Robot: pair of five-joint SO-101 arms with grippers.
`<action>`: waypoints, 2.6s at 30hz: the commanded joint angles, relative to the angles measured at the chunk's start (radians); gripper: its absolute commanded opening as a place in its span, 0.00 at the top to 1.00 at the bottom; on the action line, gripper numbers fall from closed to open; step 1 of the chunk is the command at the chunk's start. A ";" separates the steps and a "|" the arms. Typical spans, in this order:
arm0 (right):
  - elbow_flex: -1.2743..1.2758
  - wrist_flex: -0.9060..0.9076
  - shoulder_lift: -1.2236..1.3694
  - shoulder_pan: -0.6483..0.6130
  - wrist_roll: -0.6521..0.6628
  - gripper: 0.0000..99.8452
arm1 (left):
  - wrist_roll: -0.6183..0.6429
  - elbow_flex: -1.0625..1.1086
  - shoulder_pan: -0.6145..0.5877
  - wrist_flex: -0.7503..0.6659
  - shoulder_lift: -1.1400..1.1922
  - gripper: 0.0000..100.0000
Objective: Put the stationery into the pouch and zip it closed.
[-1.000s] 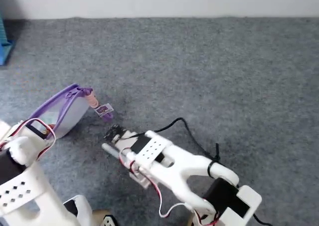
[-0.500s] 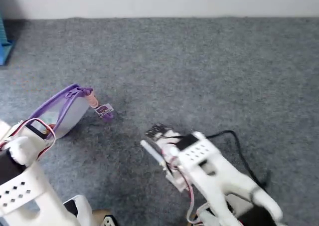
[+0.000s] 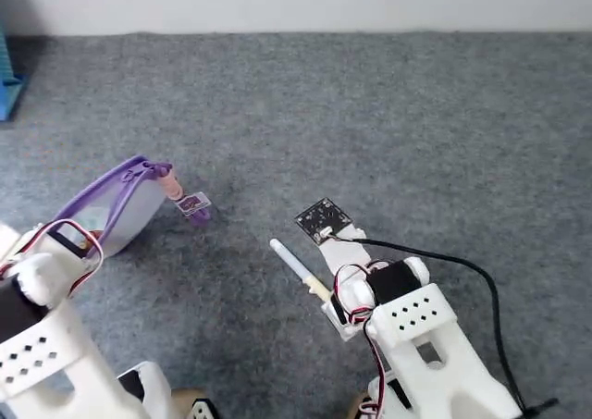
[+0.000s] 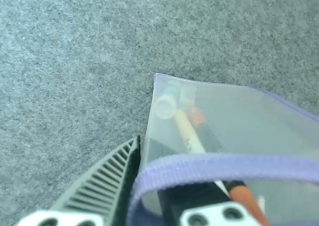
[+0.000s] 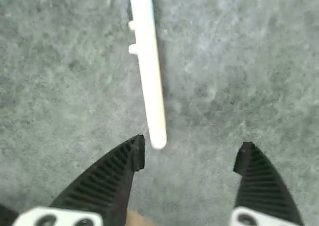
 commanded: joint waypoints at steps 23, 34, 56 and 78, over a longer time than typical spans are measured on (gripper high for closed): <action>-0.746 -0.251 0.943 -0.131 -0.069 0.79 | 0.009 -0.031 -0.006 -0.003 -0.008 0.99; -0.776 -0.292 1.104 -0.170 -0.064 0.88 | 0.009 -0.031 -0.008 -0.002 -0.008 0.99; -0.776 0.044 0.317 -0.245 -0.110 0.99 | 0.009 -0.030 -0.005 0.002 -0.003 0.99; -0.937 -0.914 0.189 -0.621 0.028 0.99 | 0.009 -0.030 -0.005 -0.003 -0.002 0.99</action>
